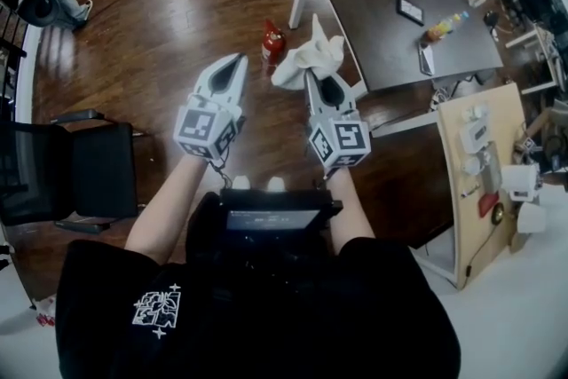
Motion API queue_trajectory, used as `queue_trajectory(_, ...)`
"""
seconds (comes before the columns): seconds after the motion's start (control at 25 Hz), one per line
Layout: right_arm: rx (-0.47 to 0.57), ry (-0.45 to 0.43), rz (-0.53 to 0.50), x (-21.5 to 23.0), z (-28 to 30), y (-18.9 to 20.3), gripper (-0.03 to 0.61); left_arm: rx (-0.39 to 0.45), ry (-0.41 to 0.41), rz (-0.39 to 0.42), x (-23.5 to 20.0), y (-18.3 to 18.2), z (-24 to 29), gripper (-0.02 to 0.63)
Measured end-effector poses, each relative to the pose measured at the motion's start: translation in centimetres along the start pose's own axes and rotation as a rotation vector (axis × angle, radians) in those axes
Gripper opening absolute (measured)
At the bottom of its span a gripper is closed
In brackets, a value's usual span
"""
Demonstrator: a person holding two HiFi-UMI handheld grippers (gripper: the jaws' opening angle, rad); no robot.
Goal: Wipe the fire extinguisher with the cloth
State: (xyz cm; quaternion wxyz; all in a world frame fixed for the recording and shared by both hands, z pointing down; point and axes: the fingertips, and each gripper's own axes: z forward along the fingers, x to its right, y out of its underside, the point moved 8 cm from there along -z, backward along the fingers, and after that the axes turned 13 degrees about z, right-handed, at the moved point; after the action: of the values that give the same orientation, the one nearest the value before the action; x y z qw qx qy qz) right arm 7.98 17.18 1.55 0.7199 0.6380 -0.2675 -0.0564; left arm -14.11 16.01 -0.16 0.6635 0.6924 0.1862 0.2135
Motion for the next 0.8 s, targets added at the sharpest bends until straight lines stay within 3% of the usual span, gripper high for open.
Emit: queue_trajectory(0.8, -0.007, -0.004, -0.009, 0.78, 0.24, -0.3, 0.095, 0.008, -0.007, 0.019, -0.14, -0.54, 0.86, 0.002)
